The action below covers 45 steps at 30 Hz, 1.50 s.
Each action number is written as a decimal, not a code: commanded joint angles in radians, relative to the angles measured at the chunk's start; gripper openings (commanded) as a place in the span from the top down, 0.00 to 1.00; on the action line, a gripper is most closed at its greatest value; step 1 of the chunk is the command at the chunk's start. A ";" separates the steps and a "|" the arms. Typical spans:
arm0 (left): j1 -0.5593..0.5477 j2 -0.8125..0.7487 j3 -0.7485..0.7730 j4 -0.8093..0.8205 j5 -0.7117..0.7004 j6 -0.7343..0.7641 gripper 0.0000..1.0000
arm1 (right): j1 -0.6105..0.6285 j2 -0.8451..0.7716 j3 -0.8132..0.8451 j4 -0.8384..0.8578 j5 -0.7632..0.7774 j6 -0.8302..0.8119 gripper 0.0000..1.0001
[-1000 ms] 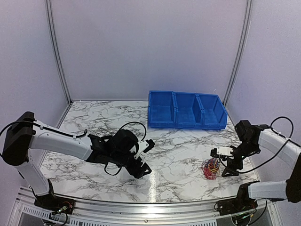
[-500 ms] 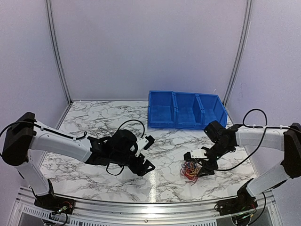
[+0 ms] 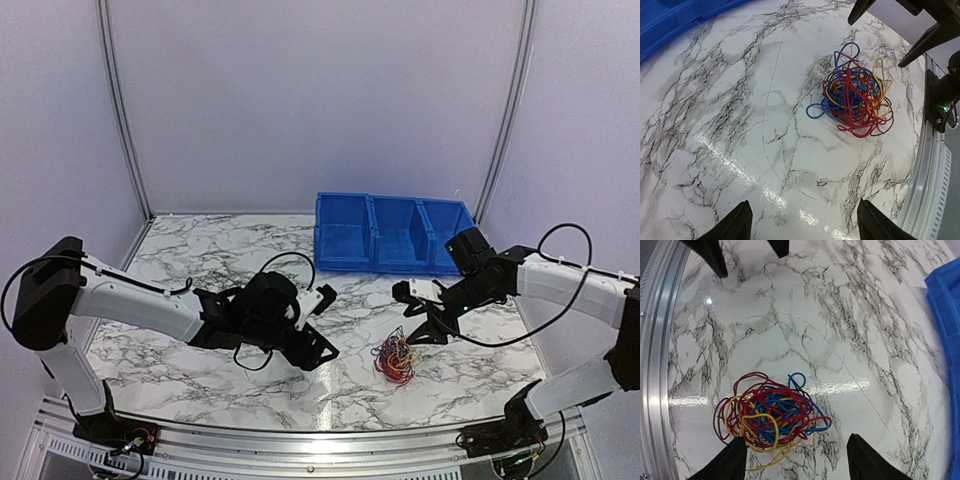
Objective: Untangle the cables
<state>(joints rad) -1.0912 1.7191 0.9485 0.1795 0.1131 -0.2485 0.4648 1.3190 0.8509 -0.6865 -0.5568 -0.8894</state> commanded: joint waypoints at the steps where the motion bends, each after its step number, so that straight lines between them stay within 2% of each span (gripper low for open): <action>1: -0.003 0.063 0.091 0.036 0.056 -0.010 0.24 | -0.027 -0.066 -0.014 0.047 -0.041 0.064 0.38; 3: -0.004 0.096 0.136 0.038 0.064 -0.018 0.24 | -0.030 -0.053 -0.015 0.046 -0.046 0.069 0.46; 6: -0.004 0.152 0.212 0.040 0.059 -0.030 0.24 | -0.035 -0.019 -0.010 0.009 -0.057 0.064 0.52; 8: -0.004 0.188 0.259 0.048 0.057 -0.040 0.23 | -0.044 -0.010 -0.017 0.004 -0.058 0.076 0.53; 10: -0.004 0.220 0.299 0.059 0.001 -0.061 0.10 | -0.053 -0.011 -0.026 0.004 -0.053 0.087 0.51; 17: -0.004 0.302 0.401 0.094 -0.028 -0.076 0.11 | -0.069 -0.030 -0.046 -0.033 -0.029 0.103 0.52; 21: -0.004 0.322 0.414 0.109 -0.013 -0.079 0.11 | -0.069 -0.031 -0.063 -0.029 -0.046 0.106 0.53; 25: -0.005 0.309 0.383 0.145 -0.075 -0.080 0.11 | -0.069 -0.012 -0.061 -0.007 -0.077 0.125 0.53; 30: -0.006 0.274 0.325 0.183 -0.087 -0.072 0.10 | -0.069 0.036 -0.043 0.015 -0.098 0.148 0.59; 32: -0.006 0.261 0.303 0.188 -0.087 -0.072 0.10 | -0.070 0.059 -0.027 0.018 -0.105 0.158 0.65; 37: -0.010 0.240 0.259 0.222 -0.061 -0.057 0.10 | -0.069 0.092 0.016 -0.009 -0.125 0.163 0.94; 41: -0.034 0.241 0.236 0.272 -0.056 0.000 0.10 | -0.069 0.050 0.027 -0.018 -0.136 0.158 1.00; 45: -0.064 0.256 0.213 0.351 -0.067 0.032 0.10 | -0.069 0.019 0.045 -0.041 -0.157 0.132 1.00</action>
<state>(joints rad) -1.1217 1.9961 1.1820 0.4187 0.0441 -0.2710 0.3996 1.3823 0.8433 -0.6987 -0.6697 -0.7349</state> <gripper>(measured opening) 0.901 0.015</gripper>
